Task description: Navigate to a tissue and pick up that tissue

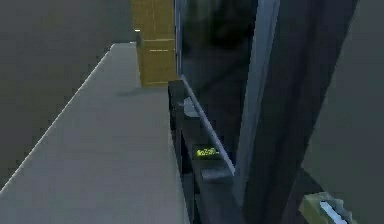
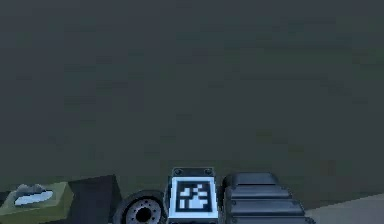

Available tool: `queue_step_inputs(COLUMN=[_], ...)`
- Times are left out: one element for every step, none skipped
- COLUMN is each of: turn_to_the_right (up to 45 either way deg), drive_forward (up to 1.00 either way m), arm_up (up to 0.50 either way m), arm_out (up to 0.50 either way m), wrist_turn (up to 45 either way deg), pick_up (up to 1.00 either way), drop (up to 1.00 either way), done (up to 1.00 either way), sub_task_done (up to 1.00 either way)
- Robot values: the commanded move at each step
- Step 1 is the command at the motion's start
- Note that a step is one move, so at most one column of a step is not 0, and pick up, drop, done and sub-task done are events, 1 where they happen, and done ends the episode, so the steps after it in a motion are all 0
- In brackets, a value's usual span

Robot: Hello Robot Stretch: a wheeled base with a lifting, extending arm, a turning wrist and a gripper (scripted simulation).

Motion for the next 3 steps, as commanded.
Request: queue_step_inputs(turn_to_the_right=[-39.0, 0.0, 0.0], drive_forward=[0.00, 0.00, 0.00], arm_up=[0.00, 0.00, 0.00], arm_out=[0.00, 0.24, 0.00], wrist_turn=[0.0, 0.0, 45.0], pick_up=[0.00, 0.00, 0.00], drop=[0.00, 0.00, 0.00], done=[0.00, 0.00, 0.00], sub_task_done=[0.00, 0.00, 0.00])
